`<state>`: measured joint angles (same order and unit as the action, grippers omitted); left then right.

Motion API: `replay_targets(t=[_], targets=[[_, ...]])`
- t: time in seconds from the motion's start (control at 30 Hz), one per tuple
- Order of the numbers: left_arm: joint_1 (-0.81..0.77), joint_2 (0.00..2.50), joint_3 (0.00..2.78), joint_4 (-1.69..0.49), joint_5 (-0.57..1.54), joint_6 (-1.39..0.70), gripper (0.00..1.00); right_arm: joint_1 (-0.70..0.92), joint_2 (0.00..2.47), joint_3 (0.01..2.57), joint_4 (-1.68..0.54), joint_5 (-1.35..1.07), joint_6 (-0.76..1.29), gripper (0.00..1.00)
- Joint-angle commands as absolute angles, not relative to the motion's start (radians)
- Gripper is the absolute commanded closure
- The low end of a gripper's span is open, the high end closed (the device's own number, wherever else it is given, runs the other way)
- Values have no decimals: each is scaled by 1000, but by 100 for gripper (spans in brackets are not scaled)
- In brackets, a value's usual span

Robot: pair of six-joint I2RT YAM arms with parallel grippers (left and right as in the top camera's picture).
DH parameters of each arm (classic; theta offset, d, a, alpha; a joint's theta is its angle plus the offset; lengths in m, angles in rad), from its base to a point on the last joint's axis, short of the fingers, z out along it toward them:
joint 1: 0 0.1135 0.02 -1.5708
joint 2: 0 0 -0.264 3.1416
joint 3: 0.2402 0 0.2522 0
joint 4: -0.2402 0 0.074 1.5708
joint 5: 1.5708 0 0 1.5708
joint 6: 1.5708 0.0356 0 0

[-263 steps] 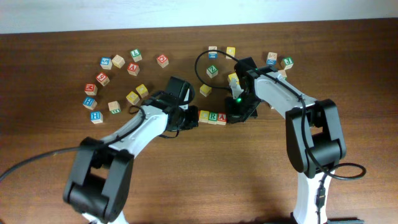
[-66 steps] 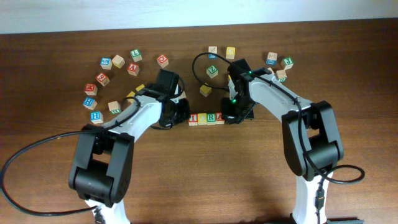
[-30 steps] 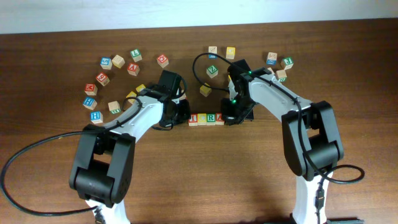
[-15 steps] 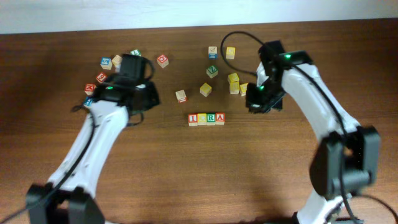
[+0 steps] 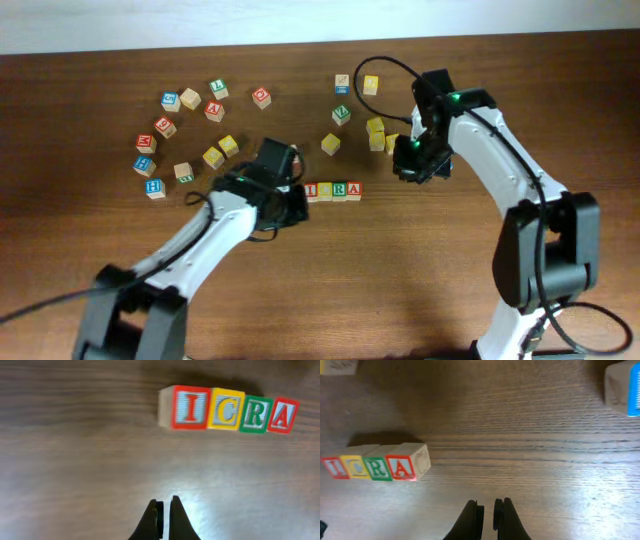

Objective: Spell out ICRA

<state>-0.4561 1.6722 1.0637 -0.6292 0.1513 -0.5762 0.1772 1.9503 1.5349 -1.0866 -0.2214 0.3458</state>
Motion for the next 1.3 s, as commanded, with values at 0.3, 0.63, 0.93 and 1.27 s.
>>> replay_targets(t=[0.3, 0.63, 0.93, 1.27], targets=[[-484, 1893, 1055, -434, 168, -614, 100, 230, 2055, 1501, -1039, -228, 357, 96], [-484, 1898, 1055, -393, 122, -614, 100, 231, 2055, 1501, -1040, -235, 357, 96], [-484, 1898, 1055, -385, 108, -614, 100, 231, 2055, 1501, -1040, -235, 357, 96], [-484, 1898, 1055, -377, 108, -614, 100, 231, 2055, 1501, -1041, -235, 357, 96]])
